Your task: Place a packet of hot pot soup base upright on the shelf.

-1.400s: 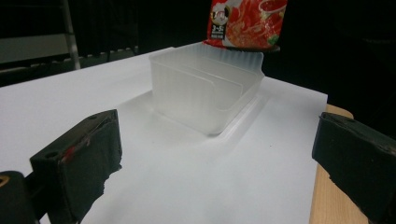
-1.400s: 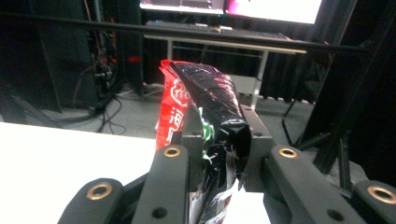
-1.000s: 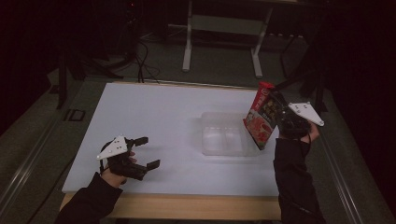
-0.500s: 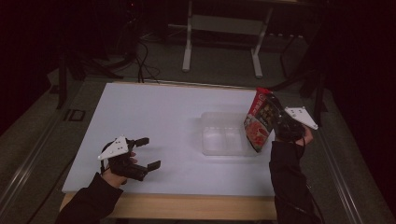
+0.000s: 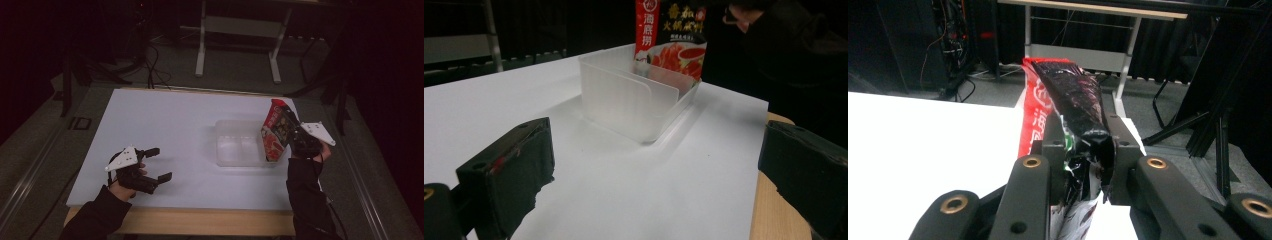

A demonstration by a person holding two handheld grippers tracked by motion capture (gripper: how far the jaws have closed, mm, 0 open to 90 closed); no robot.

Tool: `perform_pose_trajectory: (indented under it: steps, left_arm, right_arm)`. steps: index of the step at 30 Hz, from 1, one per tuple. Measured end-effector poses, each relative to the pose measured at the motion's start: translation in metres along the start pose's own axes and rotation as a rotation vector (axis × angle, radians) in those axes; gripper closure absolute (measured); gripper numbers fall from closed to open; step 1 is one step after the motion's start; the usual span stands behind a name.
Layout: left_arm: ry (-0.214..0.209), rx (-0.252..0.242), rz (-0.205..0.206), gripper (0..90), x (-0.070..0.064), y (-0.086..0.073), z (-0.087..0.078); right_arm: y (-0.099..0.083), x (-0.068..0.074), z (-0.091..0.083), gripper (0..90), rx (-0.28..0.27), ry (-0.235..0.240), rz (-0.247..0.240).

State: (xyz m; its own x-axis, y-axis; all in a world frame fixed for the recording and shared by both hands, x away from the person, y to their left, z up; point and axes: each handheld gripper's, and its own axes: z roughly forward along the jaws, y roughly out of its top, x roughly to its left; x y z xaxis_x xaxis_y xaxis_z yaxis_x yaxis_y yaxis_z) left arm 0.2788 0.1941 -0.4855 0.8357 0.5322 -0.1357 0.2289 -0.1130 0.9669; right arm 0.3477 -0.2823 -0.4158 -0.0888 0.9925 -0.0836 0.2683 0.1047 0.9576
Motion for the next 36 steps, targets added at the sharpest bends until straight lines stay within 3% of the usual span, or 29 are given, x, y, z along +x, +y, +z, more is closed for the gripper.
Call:
perform_pose_trajectory:
  steps: [6,8,13,16,20,28,34,36]
  left_arm:
    - [-0.003,-0.002,0.003,2.1,0.000,0.000,0.000]
    - [-0.001,0.000,0.000,2.1,0.000,-0.001,0.000]
    - [0.000,-0.003,0.001,2.1,0.001,-0.001,-0.001]
    - [0.001,-0.002,-0.001,2.1,0.001,-0.001,-0.002]
    - [0.001,-0.002,0.001,2.1,0.001,-0.001,-0.002]
    - [0.002,-0.004,-0.004,2.1,0.002,-0.002,-0.002]
    - [0.002,0.001,0.006,2.1,0.000,-0.003,-0.003]
    - [0.000,-0.001,0.004,2.1,0.000,-0.003,-0.004]
  right_arm:
    - [-0.012,-0.002,-0.008,75.9,0.003,0.008,0.003]
    - [-0.013,-0.006,-0.008,75.7,0.006,0.020,0.024]
    - [-0.009,-0.007,-0.008,72.3,0.022,0.038,0.009]
    - [-0.004,-0.008,-0.007,56.0,0.036,0.070,0.028]
    - [0.006,-0.008,-0.009,39.2,0.026,0.069,-0.029]
    - [0.040,-0.008,-0.025,13.8,-0.028,0.187,-0.012]
    - [0.057,0.001,-0.040,11.0,-0.063,0.304,-0.009]
    - [0.059,0.003,-0.043,11.0,-0.066,0.320,-0.006]
